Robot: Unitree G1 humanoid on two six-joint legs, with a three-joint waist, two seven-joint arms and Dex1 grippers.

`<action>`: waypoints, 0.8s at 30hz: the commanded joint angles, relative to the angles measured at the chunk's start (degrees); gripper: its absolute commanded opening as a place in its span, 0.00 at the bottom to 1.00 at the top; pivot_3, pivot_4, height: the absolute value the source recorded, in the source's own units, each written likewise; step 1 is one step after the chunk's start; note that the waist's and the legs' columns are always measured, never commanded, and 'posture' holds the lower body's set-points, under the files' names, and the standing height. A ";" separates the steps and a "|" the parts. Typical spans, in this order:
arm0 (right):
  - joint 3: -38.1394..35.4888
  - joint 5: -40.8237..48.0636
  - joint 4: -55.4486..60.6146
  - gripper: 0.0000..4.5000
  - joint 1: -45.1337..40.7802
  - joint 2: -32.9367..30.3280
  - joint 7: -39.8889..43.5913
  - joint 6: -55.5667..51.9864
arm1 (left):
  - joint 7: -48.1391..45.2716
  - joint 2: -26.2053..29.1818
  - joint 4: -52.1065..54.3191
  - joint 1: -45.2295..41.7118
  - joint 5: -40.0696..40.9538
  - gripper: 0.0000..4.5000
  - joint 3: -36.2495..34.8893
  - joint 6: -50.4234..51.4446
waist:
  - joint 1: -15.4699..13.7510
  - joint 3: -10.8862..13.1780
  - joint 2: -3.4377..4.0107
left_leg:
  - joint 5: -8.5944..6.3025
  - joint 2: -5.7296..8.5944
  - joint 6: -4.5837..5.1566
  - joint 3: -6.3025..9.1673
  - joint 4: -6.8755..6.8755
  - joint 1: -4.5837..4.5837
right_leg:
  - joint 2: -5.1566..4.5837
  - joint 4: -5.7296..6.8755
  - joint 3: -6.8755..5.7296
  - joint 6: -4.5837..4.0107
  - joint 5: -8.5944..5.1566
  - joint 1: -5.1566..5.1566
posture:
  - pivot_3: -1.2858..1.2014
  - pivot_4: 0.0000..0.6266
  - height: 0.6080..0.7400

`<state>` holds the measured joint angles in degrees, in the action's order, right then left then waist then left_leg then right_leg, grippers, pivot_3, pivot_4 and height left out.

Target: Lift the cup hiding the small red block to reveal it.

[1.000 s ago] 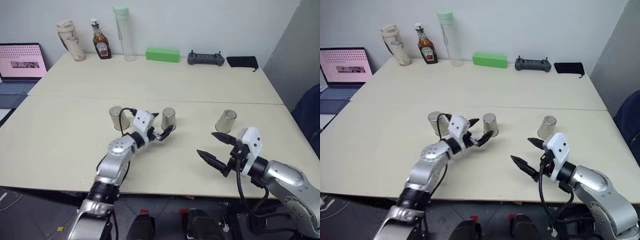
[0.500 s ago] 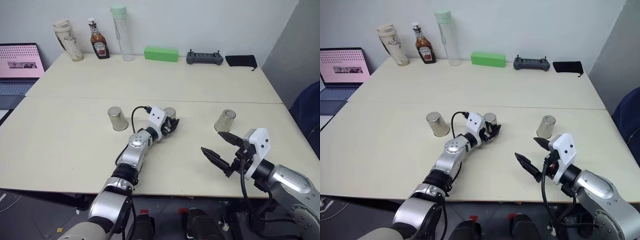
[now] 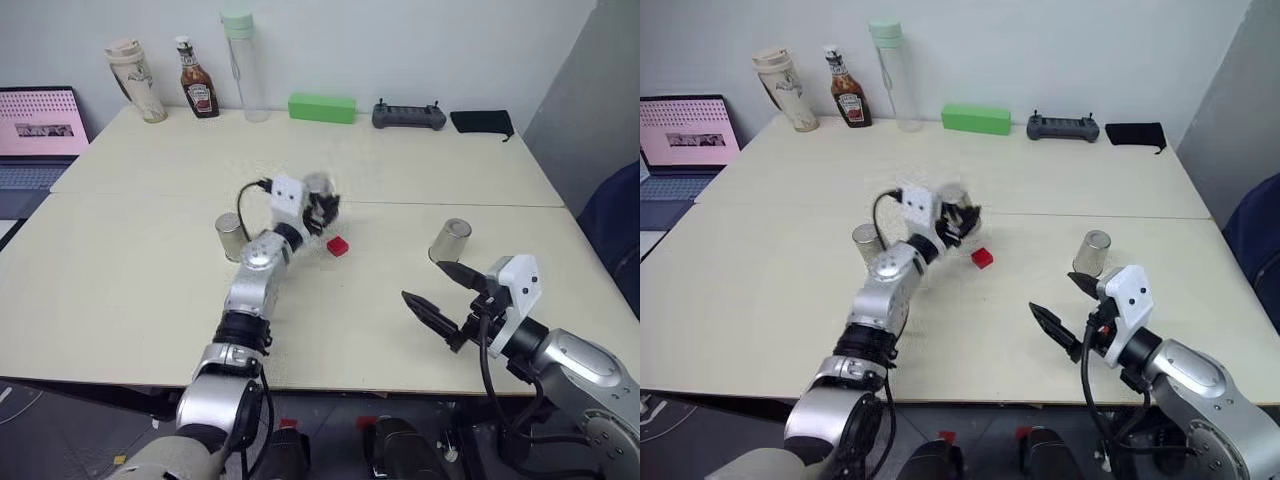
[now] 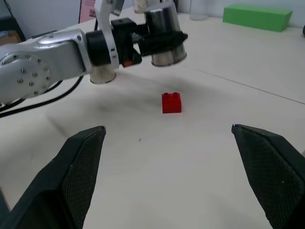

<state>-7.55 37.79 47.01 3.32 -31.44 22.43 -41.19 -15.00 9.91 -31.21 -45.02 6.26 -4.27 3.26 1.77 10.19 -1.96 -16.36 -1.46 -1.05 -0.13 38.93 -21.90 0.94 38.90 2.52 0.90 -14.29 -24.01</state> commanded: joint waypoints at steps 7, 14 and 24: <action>0.62 0.27 0.29 1.00 -1.45 0.22 0.00 0.79 | 4.35 -1.56 -9.17 0.92 -3.17 0.70 1.06 4.04 | -0.53 0.01 -0.03 | 0.00 0.11 -0.01 0.02 -0.01 -0.12 | -0.12 -0.08 -0.06 0.00 0.00 -0.03 | 0.52 0.24 1.00; 0.41 0.56 0.50 1.00 -1.48 0.20 -0.28 0.49 | 3.45 -1.06 -8.87 1.39 -3.09 0.99 0.71 3.89 | -0.42 0.00 -0.04 | 0.00 0.07 -0.01 0.03 0.00 -0.08 | -0.09 -0.05 -0.06 0.01 0.00 -0.01 | 0.52 0.24 1.00; 0.63 0.59 0.26 1.00 -1.62 0.36 -0.09 0.70 | 5.66 1.65 18.99 7.93 -3.04 0.99 0.36 21.61 | 0.01 0.00 -0.04 | -0.01 0.03 -0.02 0.01 -0.02 -0.11 | -0.09 -0.06 -0.01 0.01 0.00 -0.04 | 0.52 0.24 1.00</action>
<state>-6.46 37.73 46.31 1.85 -31.24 22.38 -41.21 -10.24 10.46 -21.32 -38.63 3.16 -3.68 19.00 1.78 10.18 -2.01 -16.37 -1.45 -1.08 -0.14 38.90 -21.99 0.84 38.84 2.54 0.91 -14.29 -24.06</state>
